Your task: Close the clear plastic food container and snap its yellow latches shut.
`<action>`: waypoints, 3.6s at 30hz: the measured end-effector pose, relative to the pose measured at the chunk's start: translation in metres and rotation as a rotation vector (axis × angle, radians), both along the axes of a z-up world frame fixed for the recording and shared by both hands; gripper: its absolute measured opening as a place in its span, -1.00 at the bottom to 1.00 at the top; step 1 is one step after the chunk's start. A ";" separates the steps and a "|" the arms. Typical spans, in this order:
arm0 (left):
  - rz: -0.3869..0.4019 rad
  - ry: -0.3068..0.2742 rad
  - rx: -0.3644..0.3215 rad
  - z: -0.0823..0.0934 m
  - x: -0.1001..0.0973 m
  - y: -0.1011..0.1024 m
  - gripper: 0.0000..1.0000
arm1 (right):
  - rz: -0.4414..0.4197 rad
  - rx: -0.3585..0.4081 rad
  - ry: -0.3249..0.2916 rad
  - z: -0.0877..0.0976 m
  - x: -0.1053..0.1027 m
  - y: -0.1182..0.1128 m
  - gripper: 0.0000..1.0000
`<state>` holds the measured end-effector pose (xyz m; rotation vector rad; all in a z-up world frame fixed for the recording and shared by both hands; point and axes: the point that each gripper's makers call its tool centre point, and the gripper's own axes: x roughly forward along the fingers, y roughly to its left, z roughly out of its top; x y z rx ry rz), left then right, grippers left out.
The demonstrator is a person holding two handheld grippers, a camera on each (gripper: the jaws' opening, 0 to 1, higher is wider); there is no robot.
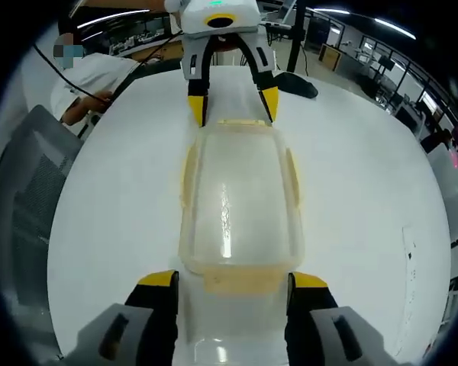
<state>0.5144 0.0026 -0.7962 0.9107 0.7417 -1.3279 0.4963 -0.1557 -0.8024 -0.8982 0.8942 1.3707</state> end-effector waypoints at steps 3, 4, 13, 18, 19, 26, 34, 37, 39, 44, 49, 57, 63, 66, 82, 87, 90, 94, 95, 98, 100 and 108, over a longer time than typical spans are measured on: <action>0.005 0.036 -0.009 -0.002 0.000 -0.001 0.06 | 0.006 -0.008 0.008 -0.002 -0.001 -0.001 0.09; 0.005 0.042 -0.012 -0.003 0.000 -0.001 0.04 | 0.010 -0.011 0.012 -0.002 -0.002 -0.001 0.09; -0.009 0.063 -0.012 -0.003 -0.009 -0.005 -0.10 | 0.009 -0.024 0.008 -0.005 0.000 -0.003 -0.05; -0.009 0.073 -0.019 -0.003 -0.011 -0.004 -0.19 | 0.010 -0.026 0.005 -0.005 0.000 -0.003 -0.07; -0.005 0.078 -0.022 -0.003 -0.012 -0.003 -0.20 | 0.015 -0.026 0.004 -0.005 0.000 -0.003 -0.08; 0.016 0.079 0.013 -0.007 -0.011 0.000 -0.26 | 0.022 -0.060 -0.001 -0.009 -0.005 -0.006 -0.26; -0.022 0.055 0.006 -0.005 -0.013 0.000 -0.25 | 0.029 -0.076 0.000 -0.007 -0.005 -0.003 -0.24; 0.002 0.049 0.013 -0.004 -0.013 -0.001 -0.26 | 0.033 -0.079 0.001 -0.008 -0.004 -0.002 -0.24; 0.033 0.057 0.022 -0.004 -0.014 -0.001 -0.26 | 0.024 -0.081 0.004 -0.007 -0.004 -0.001 -0.25; 0.040 0.056 0.028 -0.004 -0.013 0.000 -0.27 | 0.019 -0.072 0.001 -0.005 -0.004 -0.003 -0.28; 0.048 0.050 0.082 -0.002 -0.014 -0.003 -0.28 | 0.018 -0.064 -0.004 -0.004 -0.004 -0.002 -0.29; 0.053 0.036 0.103 0.000 -0.018 -0.003 -0.28 | 0.033 -0.037 -0.017 0.006 -0.003 -0.003 -0.29; 0.062 0.029 0.091 0.016 -0.016 -0.002 -0.28 | 0.029 -0.007 -0.018 0.018 -0.004 -0.005 -0.29; 0.059 0.017 0.093 0.024 -0.014 -0.002 -0.29 | 0.025 0.003 -0.022 0.022 -0.004 -0.004 -0.29; 0.047 -0.024 0.099 0.056 -0.019 -0.019 -0.29 | 0.030 0.016 -0.042 0.058 -0.009 -0.022 -0.30; 0.047 -0.034 0.092 0.064 -0.022 -0.031 -0.29 | 0.031 0.008 -0.058 0.069 -0.012 -0.034 -0.30; 0.048 -0.039 0.085 0.070 -0.022 -0.038 -0.29 | 0.031 0.008 -0.066 0.073 -0.012 -0.042 -0.30; 0.049 -0.047 0.090 0.075 -0.022 -0.048 -0.29 | 0.029 0.011 -0.074 0.079 -0.012 -0.050 -0.30; 0.050 -0.047 0.088 0.077 -0.022 -0.050 -0.29 | 0.030 0.010 -0.077 0.080 -0.012 -0.053 -0.30; 0.055 -0.046 0.082 0.081 -0.024 -0.058 -0.29 | 0.031 0.011 -0.080 0.082 -0.013 -0.062 -0.30; 0.053 -0.050 0.083 0.082 -0.024 -0.065 -0.29 | 0.033 0.011 -0.080 0.084 -0.014 -0.068 -0.30; 0.057 -0.046 0.075 0.087 -0.027 -0.087 -0.29 | 0.036 0.006 -0.080 0.088 -0.016 -0.091 -0.30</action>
